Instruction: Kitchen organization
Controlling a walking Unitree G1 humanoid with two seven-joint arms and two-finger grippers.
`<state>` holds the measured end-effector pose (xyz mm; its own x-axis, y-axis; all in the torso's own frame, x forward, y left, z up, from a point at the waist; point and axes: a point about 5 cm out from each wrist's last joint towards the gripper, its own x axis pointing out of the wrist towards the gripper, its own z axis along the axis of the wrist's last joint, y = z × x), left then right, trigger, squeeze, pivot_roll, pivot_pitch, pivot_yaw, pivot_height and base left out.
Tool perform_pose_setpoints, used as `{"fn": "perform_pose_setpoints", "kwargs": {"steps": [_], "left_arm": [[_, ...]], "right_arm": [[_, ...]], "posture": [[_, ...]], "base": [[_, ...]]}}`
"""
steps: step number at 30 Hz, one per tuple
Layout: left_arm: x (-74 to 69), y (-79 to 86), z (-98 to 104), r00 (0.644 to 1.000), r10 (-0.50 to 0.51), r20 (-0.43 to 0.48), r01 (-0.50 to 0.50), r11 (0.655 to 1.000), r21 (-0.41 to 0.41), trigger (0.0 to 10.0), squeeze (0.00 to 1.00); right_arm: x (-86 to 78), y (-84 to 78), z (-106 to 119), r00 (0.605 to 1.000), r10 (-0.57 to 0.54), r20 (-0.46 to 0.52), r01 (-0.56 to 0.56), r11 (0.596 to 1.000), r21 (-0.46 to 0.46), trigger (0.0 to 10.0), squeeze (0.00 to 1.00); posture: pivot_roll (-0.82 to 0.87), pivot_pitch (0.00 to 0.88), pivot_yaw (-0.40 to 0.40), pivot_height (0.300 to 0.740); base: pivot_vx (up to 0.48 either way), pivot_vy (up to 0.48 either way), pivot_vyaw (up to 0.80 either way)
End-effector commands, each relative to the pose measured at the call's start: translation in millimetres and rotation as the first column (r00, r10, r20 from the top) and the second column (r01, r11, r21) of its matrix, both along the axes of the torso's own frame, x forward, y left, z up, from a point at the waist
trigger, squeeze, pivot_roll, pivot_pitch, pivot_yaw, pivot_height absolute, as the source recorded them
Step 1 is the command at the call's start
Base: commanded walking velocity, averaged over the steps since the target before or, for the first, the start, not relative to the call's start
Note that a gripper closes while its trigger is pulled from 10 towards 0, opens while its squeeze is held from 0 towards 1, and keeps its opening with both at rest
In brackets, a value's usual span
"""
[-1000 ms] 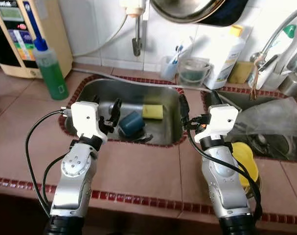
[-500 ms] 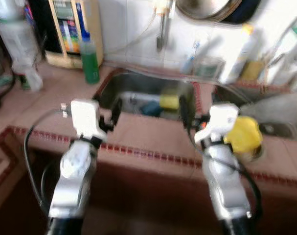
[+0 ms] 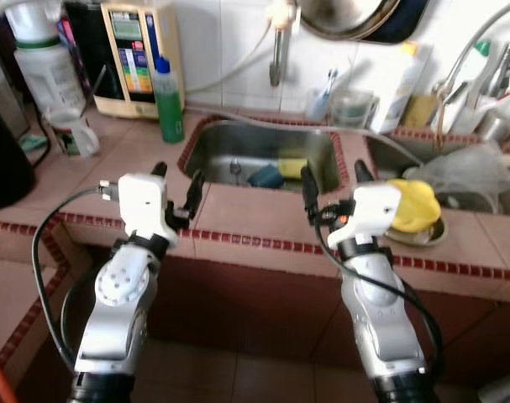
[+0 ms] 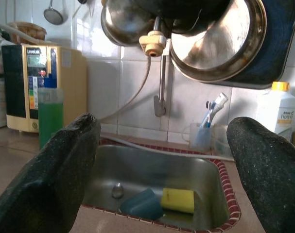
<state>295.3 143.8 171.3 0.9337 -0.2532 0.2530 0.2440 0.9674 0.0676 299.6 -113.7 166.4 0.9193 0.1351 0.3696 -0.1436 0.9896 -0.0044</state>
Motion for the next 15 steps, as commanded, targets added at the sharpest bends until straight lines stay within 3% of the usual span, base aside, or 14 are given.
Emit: {"fn": "perform_pose_setpoints", "kwargs": {"steps": [1, 15], "left_arm": [[0.2, -4.9, 3.6, 1.000, -0.027, 0.013, 0.026, 1.000, 0.003, 10.0, 0.00], [1.4, -5.8, 4.1, 0.999, -0.032, 0.008, 0.032, 0.999, 0.004, 10.0, 0.00]], "right_arm": [[1.7, -2.2, 4.0, 1.000, -0.007, 0.012, 0.007, 1.000, -0.009, 10.0, 0.00], [2.8, -2.2, 4.9, 1.000, -0.008, 0.012, 0.008, 1.000, -0.011, 10.0, 0.00]], "posture": [[-0.02, 0.007, -0.008, 0.740], [-0.03, 0.020, -0.007, 0.740]], "base": [[0.000, -0.251, 0.00], [0.000, -0.467, 0.00]]}}
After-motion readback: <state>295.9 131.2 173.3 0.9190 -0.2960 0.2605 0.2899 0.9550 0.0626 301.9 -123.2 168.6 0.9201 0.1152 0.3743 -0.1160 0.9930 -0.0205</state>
